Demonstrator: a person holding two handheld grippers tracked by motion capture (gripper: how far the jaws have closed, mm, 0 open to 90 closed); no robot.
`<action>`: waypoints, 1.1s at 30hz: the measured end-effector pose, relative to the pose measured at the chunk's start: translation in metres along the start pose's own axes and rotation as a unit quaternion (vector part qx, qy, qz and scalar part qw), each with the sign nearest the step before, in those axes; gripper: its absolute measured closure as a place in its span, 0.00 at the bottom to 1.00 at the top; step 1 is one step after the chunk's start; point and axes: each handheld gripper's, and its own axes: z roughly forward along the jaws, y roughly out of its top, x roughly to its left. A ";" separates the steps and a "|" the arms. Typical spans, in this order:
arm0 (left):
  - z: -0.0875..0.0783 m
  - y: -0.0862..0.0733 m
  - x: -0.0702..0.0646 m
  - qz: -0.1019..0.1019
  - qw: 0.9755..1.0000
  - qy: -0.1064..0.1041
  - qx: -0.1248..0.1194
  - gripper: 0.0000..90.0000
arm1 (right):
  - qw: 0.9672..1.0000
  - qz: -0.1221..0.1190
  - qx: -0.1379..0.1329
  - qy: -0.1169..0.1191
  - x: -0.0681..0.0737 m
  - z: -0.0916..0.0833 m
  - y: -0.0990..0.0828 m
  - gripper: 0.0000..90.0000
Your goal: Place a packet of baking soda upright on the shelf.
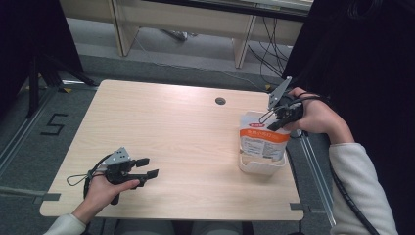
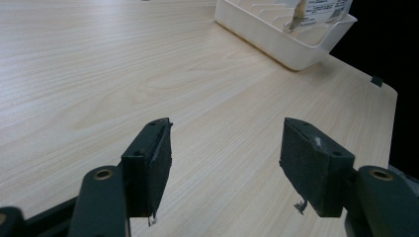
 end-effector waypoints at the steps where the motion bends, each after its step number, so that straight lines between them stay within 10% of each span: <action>1: 0.000 0.000 0.000 0.000 1.000 0.000 0.000 0.40 | 1.000 0.003 0.001 0.001 0.000 0.001 -0.001 1.00; 33: 0.000 0.000 0.001 0.002 1.000 -0.001 -0.001 0.40 | 0.999 -0.042 0.002 -0.012 -0.003 0.018 -0.005 1.00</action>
